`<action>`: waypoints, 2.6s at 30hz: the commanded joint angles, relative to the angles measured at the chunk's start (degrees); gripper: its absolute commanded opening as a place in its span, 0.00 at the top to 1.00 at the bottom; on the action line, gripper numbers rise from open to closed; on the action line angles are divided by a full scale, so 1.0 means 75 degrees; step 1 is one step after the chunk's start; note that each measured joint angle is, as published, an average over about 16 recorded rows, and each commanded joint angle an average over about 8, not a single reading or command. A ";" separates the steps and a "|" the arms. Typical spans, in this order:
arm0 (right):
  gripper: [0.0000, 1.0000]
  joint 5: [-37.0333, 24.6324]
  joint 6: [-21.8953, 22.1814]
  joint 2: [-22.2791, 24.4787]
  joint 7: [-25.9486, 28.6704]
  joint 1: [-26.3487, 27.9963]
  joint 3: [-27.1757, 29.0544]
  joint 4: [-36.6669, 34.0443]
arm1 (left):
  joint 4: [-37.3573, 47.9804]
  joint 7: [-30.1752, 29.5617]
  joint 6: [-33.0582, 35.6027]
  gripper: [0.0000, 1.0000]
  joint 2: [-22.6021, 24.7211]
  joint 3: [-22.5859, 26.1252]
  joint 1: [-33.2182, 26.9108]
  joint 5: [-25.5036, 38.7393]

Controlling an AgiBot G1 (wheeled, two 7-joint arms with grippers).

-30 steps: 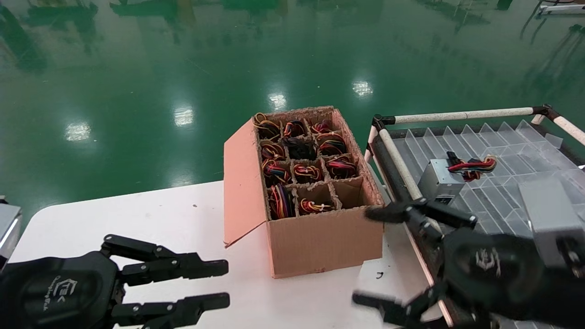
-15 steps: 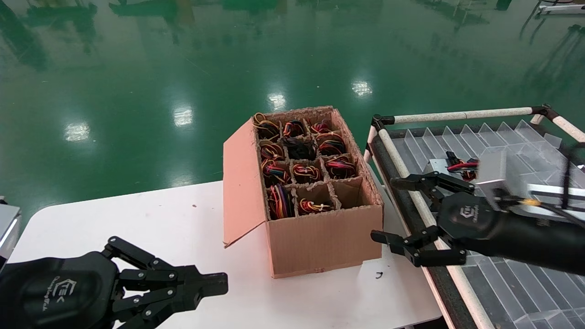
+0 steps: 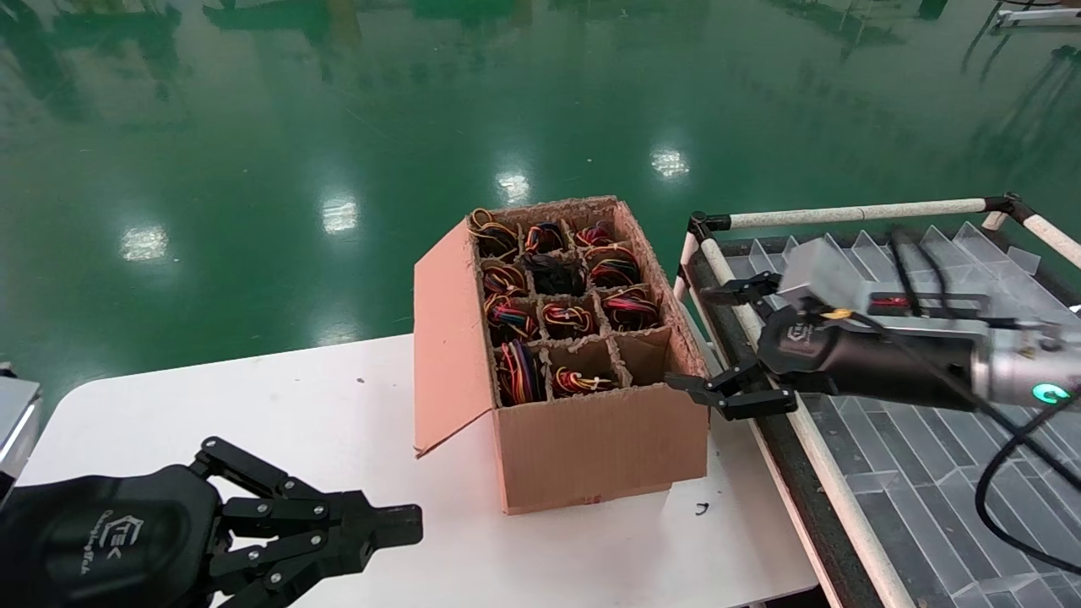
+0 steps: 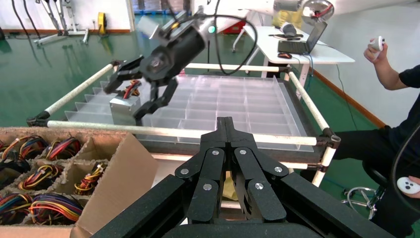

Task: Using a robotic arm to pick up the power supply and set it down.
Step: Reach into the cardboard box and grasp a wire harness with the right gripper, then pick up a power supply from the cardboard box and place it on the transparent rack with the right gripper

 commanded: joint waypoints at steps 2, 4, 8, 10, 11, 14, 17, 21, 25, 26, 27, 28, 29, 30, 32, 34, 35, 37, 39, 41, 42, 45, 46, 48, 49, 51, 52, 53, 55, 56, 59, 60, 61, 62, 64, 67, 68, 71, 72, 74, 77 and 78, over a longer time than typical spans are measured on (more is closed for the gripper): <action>0.00 -0.0444 0.0199 -0.0324 -0.0265 0.0396 -0.0231 -0.0495 | 0.0000 0.0000 0.0000 1.00 0.0000 0.0001 0.0000 -0.0001; 0.02 -0.0749 0.0377 -0.0552 -0.0450 0.0636 -0.0399 -0.0813 | 0.0000 0.0001 -0.0001 1.00 -0.0001 0.0002 0.0000 -0.0001; 0.27 -0.1275 0.0784 -0.1003 -0.0824 0.1058 -0.0688 -0.1441 | 0.0000 0.0001 -0.0001 1.00 -0.0001 0.0003 -0.0001 -0.0002; 0.43 -0.1489 0.1007 -0.1214 -0.1021 0.1236 -0.0806 -0.1736 | 0.0000 0.0002 -0.0002 1.00 -0.0001 0.0004 -0.0001 -0.0002; 0.51 -0.1578 0.1129 -0.1318 -0.1118 0.1319 -0.0852 -0.1882 | 0.0000 0.0002 -0.0002 1.00 -0.0002 0.0004 -0.0001 -0.0003; 0.63 -0.1784 0.1496 -0.1614 -0.1404 0.1531 -0.0961 -0.2279 | 0.0000 0.0002 -0.0002 1.00 -0.0002 0.0005 -0.0001 -0.0003; 0.71 -0.1949 0.1949 -0.1901 -0.1659 0.1684 -0.1045 -0.2629 | 0.0000 0.0003 -0.0003 1.00 -0.0002 0.0006 -0.0001 -0.0004; 0.80 -0.2107 0.2845 -0.2293 -0.1928 0.1749 -0.1113 -0.3026 | 0.0000 0.0004 -0.0003 1.00 -0.0003 0.0007 -0.0002 -0.0005; 0.91 -0.2202 0.3843 -0.2690 -0.2141 0.1693 -0.1145 -0.3302 | 0.0000 0.0004 -0.0004 0.96 -0.0003 0.0009 -0.0002 -0.0006; 0.93 -0.2214 0.4046 -0.2783 -0.2189 0.1671 -0.1147 -0.3355 | 0.0000 0.0004 -0.0004 0.92 -0.0004 0.0009 -0.0002 -0.0006; 0.95 -0.2220 0.4220 -0.2871 -0.2235 0.1648 -0.1147 -0.3403 | 0.0000 0.0005 -0.0004 0.87 -0.0004 0.0009 -0.0002 -0.0006; 0.98 -0.2220 0.4358 -0.2950 -0.2277 0.1626 -0.1145 -0.3444 | 0.0000 0.0005 -0.0004 0.78 -0.0004 0.0009 -0.0002 -0.0006; 0.99 -0.2215 0.4473 -0.3025 -0.2316 0.1604 -0.1140 -0.3483 | 0.0000 0.0005 -0.0004 0.67 -0.0004 0.0010 -0.0002 -0.0007; 1.00 -0.2205 0.4565 -0.3093 -0.2352 0.1582 -0.1132 -0.3521 | 0.0000 0.0005 -0.0004 0.54 -0.0004 0.0010 -0.0002 -0.0007; 1.00 -0.2174 0.4679 -0.3204 -0.2411 0.1539 -0.1111 -0.3584 | 0.0000 0.0005 -0.0005 0.31 -0.0004 0.0011 -0.0002 -0.0007; 0.98 -0.2134 0.4737 -0.3284 -0.2461 0.1496 -0.1085 -0.3633 | 0.0000 0.0006 -0.0005 0.12 -0.0005 0.0011 -0.0003 -0.0008; 0.97 -0.2111 0.4751 -0.3315 -0.2483 0.1475 -0.1070 -0.3653 | 0.0000 0.0006 -0.0005 0.05 -0.0005 0.0012 -0.0003 -0.0008; 0.96 -0.2062 0.4760 -0.3360 -0.2520 0.1432 -0.1040 -0.3681 | 0.0000 0.0006 -0.0005 0.00 -0.0005 0.0012 -0.0003 -0.0008; 0.96 -0.2014 0.4763 -0.3390 -0.2554 0.1389 -0.1010 -0.3698 | 0.0000 0.0006 -0.0006 0.00 -0.0005 0.0013 -0.0003 -0.0009; 0.98 -0.1973 0.4773 -0.3411 -0.2584 0.1348 -0.0985 -0.3705 | 0.0000 0.0007 -0.0006 0.00 -0.0006 0.0014 -0.0003 -0.0009; 0.99 -0.1955 0.4781 -0.3421 -0.2599 0.1328 -0.0975 -0.3705 | 0.0000 0.0007 -0.0006 0.00 -0.0006 0.0014 -0.0003 -0.0010; 1.00 -0.1914 0.4813 -0.3444 -0.2644 0.1274 -0.0953 -0.3694 | 0.0000 0.0007 -0.0006 0.00 -0.0006 0.0015 -0.0003 -0.0010; 1.00 -0.1904 0.4827 -0.3450 -0.2658 0.1258 -0.0949 -0.3689 | 0.0000 0.0008 -0.0006 0.00 -0.0006 0.0015 -0.0003 -0.0010; 1.00 -0.1885 0.4863 -0.3455 -0.2682 0.1224 -0.0941 -0.3684 | 0.0000 0.0008 -0.0007 0.00 -0.0006 0.0016 -0.0004 -0.0011; 1.00 -0.1875 0.4883 -0.3457 -0.2690 0.1207 -0.0937 -0.3685 | 0.0000 0.0008 -0.0007 0.00 -0.0007 0.0016 -0.0004 -0.0011; 1.00 -0.1851 0.4934 -0.3455 -0.2698 0.1172 -0.0925 -0.3692 | 0.0000 0.0008 -0.0007 0.00 -0.0007 0.0017 -0.0004 -0.0012; 1.00 -0.1838 0.4961 -0.3454 -0.2699 0.1154 -0.0918 -0.3698 | 0.0000 0.0009 -0.0007 0.00 -0.0007 0.0017 -0.0004 -0.0012; 1.00 -0.1824 0.4989 -0.3453 -0.2699 0.1136 -0.0911 -0.3705 | 0.0000 0.0009 -0.0007 0.00 -0.0007 0.0017 -0.0004 -0.0012; 1.00 -0.1796 0.5039 -0.3452 -0.2696 0.1099 -0.0896 -0.3719 | 0.0000 0.0009 -0.0008 0.00 -0.0007 0.0018 -0.0004 -0.0012; 1.00 -0.1782 0.5060 -0.3452 -0.2694 0.1081 -0.0889 -0.3725 | 0.0000 0.0009 -0.0008 0.00 -0.0007 0.0018 -0.0004 -0.0013; 1.00 -0.1744 0.5097 -0.3451 -0.2692 0.1034 -0.0869 -0.3736 | 0.0000 0.0010 -0.0008 0.00 -0.0008 0.0019 -0.0004 -0.0013; 1.00 -0.1732 0.5102 -0.3450 -0.2691 0.1022 -0.0863 -0.3738 | 0.0000 0.0010 -0.0008 0.00 -0.0008 0.0020 -0.0004 -0.0013; 1.00 -0.1719 0.5103 -0.3448 -0.2689 0.1013 -0.0856 -0.3739 | 0.0000 0.0010 -0.0009 0.00 -0.0008 0.0020 -0.0005 -0.0014; 1.00 -0.1704 0.5102 -0.3444 -0.2687 0.1007 -0.0848 -0.3741 | 0.0000 0.0010 -0.0009 0.00 -0.0008 0.0020 -0.0005 -0.0014; 1.00 -0.1672 0.5094 -0.3435 -0.2682 0.1005 -0.0830 -0.3743 | 0.0000 0.0010 -0.0009 0.00 -0.0008 0.0021 -0.0005 -0.0014; 1.00 -0.1623 0.5073 -0.3414 -0.2677 0.1026 -0.0801 -0.3751 | 0.0000 0.0011 -0.0009 0.00 -0.0009 0.0022 -0.0005 -0.0015; 1.00 -0.1606 0.5063 -0.3406 -0.2677 0.1039 -0.0791 -0.3754 | 0.0000 0.0011 -0.0009 0.00 -0.0009 0.0022 -0.0005 -0.0015; 1.00 -0.1555 0.5027 -0.3381 -0.2681 0.1094 -0.0759 -0.3765 | 0.0000 0.0012 -0.0010 0.00 -0.0009 0.0023 -0.0005 -0.0016; 1.00 -0.1538 0.5011 -0.3372 -0.2684 0.1117 -0.0748 -0.3768 | 0.0000 0.0012 -0.0010 0.00 -0.0009 0.0023 -0.0005 -0.0016; 1.00 -0.1501 0.4975 -0.3352 -0.2693 0.1172 -0.0724 -0.3770 | 0.0000 0.0012 -0.0010 0.00 -0.0010 0.0024 -0.0005 -0.0016; 1.00 -0.1438 0.4899 -0.3319 -0.2711 0.1273 -0.0682 -0.3770 | 0.0000 0.0012 -0.0011 0.00 -0.0010 0.0025 -0.0006 -0.0017; 1.00 -0.1417 0.4867 -0.3307 -0.2718 0.1313 -0.0668 -0.3769 | 0.0000 0.0013 -0.0011 0.00 -0.0010 0.0025 -0.0006 -0.0017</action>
